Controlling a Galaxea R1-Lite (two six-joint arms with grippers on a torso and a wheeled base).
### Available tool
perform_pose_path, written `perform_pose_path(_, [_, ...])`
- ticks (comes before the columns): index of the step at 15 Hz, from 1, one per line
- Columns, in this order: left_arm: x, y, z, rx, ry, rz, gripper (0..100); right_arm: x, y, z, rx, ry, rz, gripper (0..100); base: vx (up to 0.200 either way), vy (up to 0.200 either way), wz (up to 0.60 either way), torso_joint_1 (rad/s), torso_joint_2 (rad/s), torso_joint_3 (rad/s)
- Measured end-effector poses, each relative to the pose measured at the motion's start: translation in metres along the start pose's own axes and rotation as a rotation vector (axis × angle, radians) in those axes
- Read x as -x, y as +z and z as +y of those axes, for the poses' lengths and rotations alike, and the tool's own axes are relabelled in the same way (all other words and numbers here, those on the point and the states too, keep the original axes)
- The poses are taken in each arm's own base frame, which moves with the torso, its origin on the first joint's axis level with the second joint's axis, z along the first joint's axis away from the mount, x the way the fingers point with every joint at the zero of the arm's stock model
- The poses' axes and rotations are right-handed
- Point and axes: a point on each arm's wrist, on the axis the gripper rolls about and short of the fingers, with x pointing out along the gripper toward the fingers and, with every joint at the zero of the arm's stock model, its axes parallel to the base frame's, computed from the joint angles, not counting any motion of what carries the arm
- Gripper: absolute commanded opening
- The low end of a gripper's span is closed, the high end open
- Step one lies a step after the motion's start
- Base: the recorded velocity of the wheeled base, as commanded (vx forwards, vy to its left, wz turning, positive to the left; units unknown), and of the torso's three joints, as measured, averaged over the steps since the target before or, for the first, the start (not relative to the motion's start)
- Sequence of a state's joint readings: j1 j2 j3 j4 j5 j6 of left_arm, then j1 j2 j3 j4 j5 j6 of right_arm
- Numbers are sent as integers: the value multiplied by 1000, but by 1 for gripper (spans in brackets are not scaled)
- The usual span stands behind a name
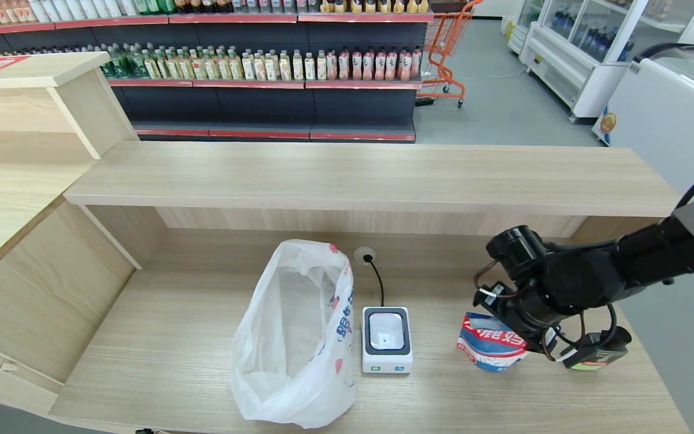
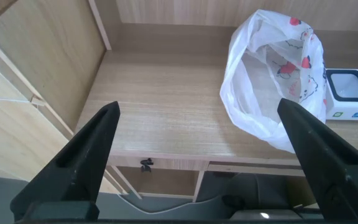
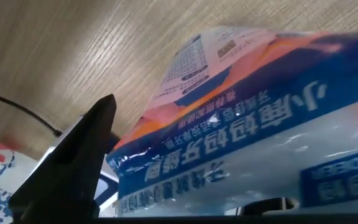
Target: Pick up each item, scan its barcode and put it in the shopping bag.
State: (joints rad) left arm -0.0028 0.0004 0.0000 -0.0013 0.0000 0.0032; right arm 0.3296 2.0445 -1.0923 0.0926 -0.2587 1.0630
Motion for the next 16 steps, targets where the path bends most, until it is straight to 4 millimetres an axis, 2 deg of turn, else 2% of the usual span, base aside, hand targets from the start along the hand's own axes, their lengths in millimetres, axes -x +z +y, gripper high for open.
perform_pose_path(4, [0, 0, 0, 0, 0, 0, 100, -24, -8, 16, 37, -12, -2, 100, 0, 0, 0, 0, 0, 0])
perform_pose_path(5, [0, 0, 0, 0, -1, 0, 100, -27, -8, 20, 46, -10, -10, 0, 0, 0, 0, 0, 0, 0])
perform_pose_path(9, [0, 0, 0, 0, 0, 0, 100, -43, -5, 26, 115, -5, -41, 0, 0, 0, 0, 0, 0, 0])
perform_pose_path(13, [0, 0, 0, 0, 0, 0, 100, -58, 4, 22, 217, -36, -121, 0, 0, 0, 0, 0, 0, 0])
perform_pose_path(16, [0, 0, 0, 0, 0, 0, 100, -60, 15, 21, 296, -22, -164, 0, 0, 0, 0, 0, 0, 0])
